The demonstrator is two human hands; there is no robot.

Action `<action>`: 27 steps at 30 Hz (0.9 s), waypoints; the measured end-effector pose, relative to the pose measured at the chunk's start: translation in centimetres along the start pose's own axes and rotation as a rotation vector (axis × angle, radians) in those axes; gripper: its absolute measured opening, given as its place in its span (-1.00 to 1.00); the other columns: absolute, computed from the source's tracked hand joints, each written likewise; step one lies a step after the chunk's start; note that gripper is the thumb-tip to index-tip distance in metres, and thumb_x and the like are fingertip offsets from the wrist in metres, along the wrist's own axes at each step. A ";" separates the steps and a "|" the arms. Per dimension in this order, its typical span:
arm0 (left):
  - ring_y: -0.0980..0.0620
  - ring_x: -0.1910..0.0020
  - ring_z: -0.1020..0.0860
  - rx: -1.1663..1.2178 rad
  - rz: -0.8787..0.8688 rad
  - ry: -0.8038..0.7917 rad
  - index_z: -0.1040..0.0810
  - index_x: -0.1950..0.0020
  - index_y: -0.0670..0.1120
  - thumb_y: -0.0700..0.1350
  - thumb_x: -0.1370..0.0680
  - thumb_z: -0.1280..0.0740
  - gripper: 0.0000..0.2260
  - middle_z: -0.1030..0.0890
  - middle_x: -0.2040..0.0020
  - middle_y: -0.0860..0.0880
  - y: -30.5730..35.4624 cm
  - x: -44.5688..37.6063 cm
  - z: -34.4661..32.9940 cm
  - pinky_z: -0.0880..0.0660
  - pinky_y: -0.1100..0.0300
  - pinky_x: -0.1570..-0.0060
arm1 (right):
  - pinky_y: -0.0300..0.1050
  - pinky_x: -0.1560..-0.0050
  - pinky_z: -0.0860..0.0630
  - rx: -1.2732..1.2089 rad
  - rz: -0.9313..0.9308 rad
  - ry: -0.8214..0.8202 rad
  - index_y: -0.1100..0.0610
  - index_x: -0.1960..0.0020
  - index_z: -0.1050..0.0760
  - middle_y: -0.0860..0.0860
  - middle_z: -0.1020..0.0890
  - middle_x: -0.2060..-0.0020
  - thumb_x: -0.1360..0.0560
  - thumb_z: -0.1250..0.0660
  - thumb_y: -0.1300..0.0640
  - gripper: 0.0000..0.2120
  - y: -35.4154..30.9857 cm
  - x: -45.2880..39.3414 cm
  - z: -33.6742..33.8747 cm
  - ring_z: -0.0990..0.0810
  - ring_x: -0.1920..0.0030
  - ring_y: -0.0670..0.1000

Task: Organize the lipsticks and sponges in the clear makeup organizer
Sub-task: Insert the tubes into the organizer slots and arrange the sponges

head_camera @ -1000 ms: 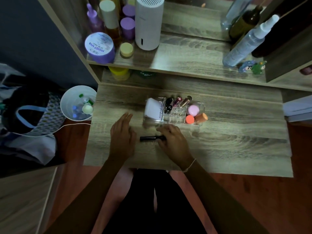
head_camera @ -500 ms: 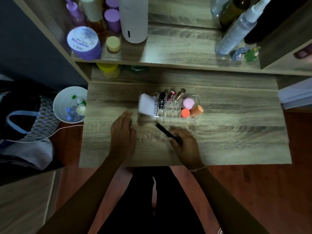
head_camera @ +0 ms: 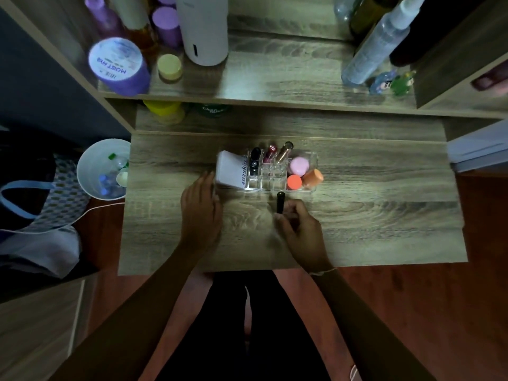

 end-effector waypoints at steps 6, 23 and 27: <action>-0.24 -0.27 -0.44 -0.031 0.020 0.002 -0.35 -0.38 -0.28 -0.13 -0.55 -0.08 -0.57 -0.48 -0.29 -0.28 -0.1 0.0 -0.7 -0.30 -0.23 -0.32 | -0.13 0.13 -0.60 -0.149 -0.068 0.018 0.13 -0.10 -0.46 0.03 -0.68 0.16 -0.47 -0.43 0.20 -0.75 -0.8 -1.6 0.0 -0.67 0.17 -0.04; -0.14 -0.34 -0.39 -0.106 0.004 0.026 -0.29 -0.42 -0.21 -0.12 -0.54 -0.12 -0.55 -0.46 -0.33 -0.22 -1.2 0.3 -1.9 -0.14 -0.09 -0.46 | -0.34 0.18 -0.53 -0.174 -0.054 0.033 -0.02 -0.06 -0.45 -0.17 -0.58 0.23 -0.54 -0.36 0.17 -0.84 -3.2 -5.7 -1.3 -0.57 0.22 -0.18; -0.15 -0.35 -0.39 -0.112 0.004 0.021 -0.27 -0.44 -0.20 -0.10 -0.53 -0.12 -0.53 -0.45 -0.34 -0.22 -1.2 0.3 -1.9 -0.16 -0.12 -0.45 | -0.35 0.14 -0.51 -0.178 -0.049 0.048 -0.01 -0.05 -0.45 -0.09 -0.61 0.15 -0.54 -0.37 0.16 -0.84 -3.6 -5.9 -1.3 -0.61 0.13 -0.10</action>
Point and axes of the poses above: each hand's wrist, its own x-axis away from the middle knuckle, its own z-axis out of the back of the hand, y = z × x, the point moved 6 cm from there along -x, towards the middle knuckle
